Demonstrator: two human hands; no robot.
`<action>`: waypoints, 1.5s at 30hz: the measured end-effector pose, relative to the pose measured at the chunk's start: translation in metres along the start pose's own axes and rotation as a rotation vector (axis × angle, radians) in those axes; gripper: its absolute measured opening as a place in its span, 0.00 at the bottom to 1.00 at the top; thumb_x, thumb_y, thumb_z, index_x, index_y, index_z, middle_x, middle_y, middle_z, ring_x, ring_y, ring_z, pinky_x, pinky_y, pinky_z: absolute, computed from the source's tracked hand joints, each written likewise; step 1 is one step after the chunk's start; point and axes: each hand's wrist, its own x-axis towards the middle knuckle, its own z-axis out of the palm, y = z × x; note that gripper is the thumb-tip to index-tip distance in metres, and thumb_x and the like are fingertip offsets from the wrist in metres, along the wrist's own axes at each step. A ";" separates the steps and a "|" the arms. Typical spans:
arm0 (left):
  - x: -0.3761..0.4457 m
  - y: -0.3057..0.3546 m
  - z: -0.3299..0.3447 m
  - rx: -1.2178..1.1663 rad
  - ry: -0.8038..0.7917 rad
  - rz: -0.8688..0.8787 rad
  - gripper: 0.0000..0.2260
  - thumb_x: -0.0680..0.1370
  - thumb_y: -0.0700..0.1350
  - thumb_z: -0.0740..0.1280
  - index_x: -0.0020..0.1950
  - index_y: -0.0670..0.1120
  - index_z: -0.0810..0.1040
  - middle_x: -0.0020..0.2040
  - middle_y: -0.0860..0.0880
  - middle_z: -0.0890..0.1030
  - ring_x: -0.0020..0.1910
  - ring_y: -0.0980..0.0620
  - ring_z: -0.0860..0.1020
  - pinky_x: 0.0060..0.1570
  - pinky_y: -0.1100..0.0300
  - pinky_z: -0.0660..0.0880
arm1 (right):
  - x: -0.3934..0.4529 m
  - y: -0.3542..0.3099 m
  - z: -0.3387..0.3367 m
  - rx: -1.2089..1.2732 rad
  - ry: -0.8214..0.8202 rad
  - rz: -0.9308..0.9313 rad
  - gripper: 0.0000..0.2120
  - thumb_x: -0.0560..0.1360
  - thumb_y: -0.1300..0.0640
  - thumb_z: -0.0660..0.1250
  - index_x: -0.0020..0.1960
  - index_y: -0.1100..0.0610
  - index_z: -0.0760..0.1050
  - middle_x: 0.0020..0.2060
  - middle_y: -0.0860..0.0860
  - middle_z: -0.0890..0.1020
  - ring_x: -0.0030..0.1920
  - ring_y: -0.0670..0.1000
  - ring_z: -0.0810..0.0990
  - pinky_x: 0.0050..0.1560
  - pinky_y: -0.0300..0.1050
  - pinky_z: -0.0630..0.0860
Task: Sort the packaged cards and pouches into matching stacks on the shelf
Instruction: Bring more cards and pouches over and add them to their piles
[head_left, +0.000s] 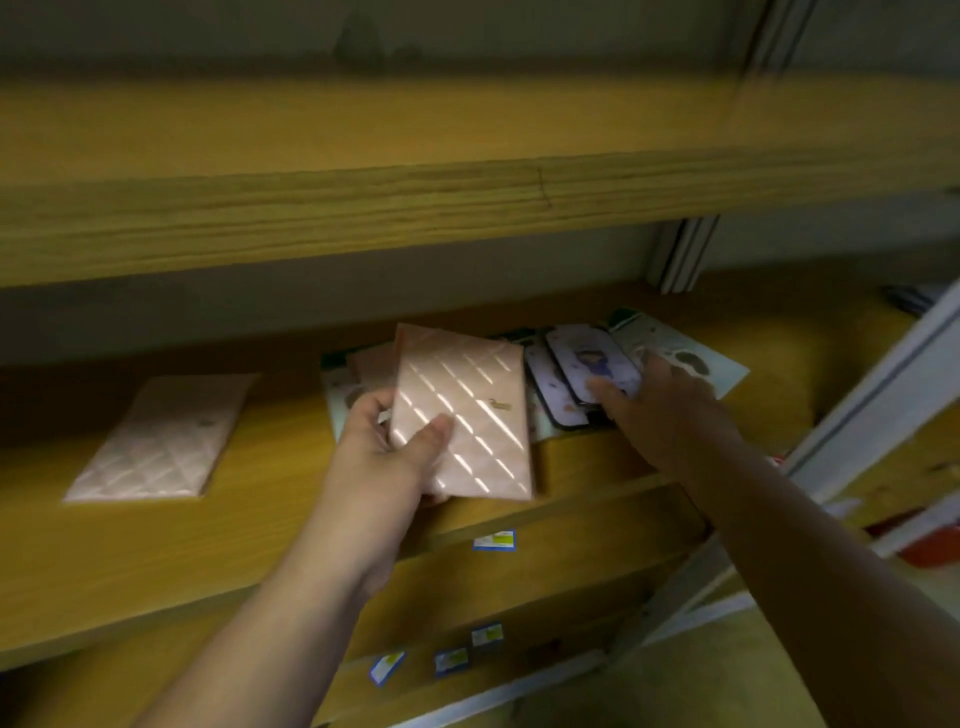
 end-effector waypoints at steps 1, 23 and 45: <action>-0.001 -0.002 0.007 -0.007 -0.024 -0.004 0.12 0.77 0.44 0.72 0.58 0.52 0.75 0.44 0.51 0.88 0.38 0.51 0.85 0.29 0.59 0.77 | 0.005 -0.002 0.001 0.068 0.015 0.044 0.39 0.75 0.32 0.48 0.76 0.57 0.61 0.69 0.64 0.70 0.66 0.64 0.71 0.63 0.58 0.71; -0.037 -0.003 0.055 -0.105 -0.027 0.005 0.16 0.76 0.44 0.72 0.63 0.49 0.76 0.52 0.46 0.87 0.43 0.49 0.87 0.29 0.60 0.78 | -0.023 0.060 -0.020 1.555 0.026 0.250 0.04 0.77 0.59 0.68 0.43 0.55 0.80 0.49 0.59 0.84 0.34 0.48 0.84 0.39 0.47 0.84; -0.213 -0.042 0.361 -0.070 -0.123 -0.049 0.20 0.71 0.46 0.74 0.63 0.53 0.77 0.52 0.48 0.87 0.45 0.49 0.87 0.33 0.59 0.81 | -0.208 0.424 -0.015 1.990 0.082 0.218 0.15 0.70 0.56 0.69 0.50 0.67 0.77 0.48 0.63 0.86 0.50 0.61 0.86 0.41 0.47 0.83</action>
